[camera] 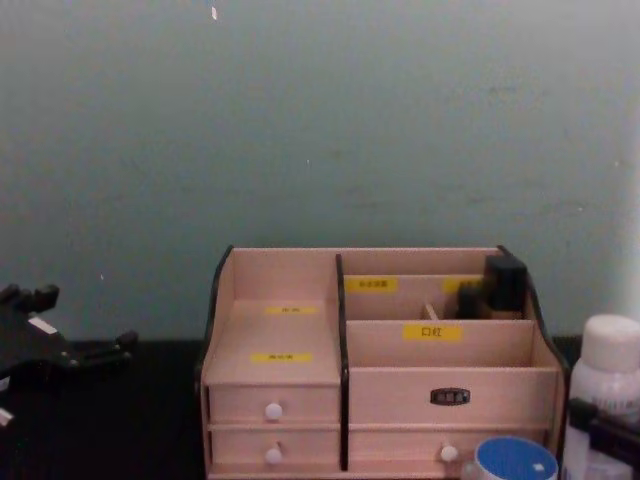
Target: Pick up the facial cleanser and watermelon frost from the table and place them into the tiered storage box.
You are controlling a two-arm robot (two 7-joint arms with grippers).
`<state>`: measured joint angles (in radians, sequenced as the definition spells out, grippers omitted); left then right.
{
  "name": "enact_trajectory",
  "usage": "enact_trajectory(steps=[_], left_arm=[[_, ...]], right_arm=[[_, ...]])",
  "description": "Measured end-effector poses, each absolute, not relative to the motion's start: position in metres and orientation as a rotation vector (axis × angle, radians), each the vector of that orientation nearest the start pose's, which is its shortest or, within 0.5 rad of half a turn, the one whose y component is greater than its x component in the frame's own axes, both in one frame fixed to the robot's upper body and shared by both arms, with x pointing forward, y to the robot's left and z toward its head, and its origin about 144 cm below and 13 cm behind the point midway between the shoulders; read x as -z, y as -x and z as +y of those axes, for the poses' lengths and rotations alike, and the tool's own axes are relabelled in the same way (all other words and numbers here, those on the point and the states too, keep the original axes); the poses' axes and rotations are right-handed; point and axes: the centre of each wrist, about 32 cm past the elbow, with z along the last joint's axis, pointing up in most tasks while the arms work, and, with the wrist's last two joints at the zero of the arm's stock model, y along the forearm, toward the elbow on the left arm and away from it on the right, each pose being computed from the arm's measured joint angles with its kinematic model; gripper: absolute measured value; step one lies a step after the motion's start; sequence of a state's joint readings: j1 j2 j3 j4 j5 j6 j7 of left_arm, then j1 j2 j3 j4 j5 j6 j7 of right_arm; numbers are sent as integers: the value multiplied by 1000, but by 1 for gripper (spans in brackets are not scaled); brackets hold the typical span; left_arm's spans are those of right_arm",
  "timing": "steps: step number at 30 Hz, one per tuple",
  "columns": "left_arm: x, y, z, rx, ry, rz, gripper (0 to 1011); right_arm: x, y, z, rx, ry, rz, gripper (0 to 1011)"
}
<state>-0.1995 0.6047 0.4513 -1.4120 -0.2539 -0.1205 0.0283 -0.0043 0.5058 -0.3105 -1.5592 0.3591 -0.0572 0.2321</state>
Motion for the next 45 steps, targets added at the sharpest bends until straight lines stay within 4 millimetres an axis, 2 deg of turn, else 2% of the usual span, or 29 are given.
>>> enact_trajectory(steps=[4,10,17,26,45], left_arm=[[-1140,-489,310,-1248,-304,-285,1001],[-1140,-489,310,-1248,-304,-285,1001],[-1140,-489,310,-1248,-304,-285,1001],[-1140,-489,310,-1248,-304,-285,1001],[-1140,-489,310,-1248,-304,-285,1001]], right_arm=[[-1135,-437,-291,1039,151,-21,595],[-1161,-432,-299,1004,116,-15,595],[-1183,-437,-301,973,73,-16,595],[-1201,-460,-291,927,50,-28,595],[-1223,-534,-254,863,50,-47,595]])
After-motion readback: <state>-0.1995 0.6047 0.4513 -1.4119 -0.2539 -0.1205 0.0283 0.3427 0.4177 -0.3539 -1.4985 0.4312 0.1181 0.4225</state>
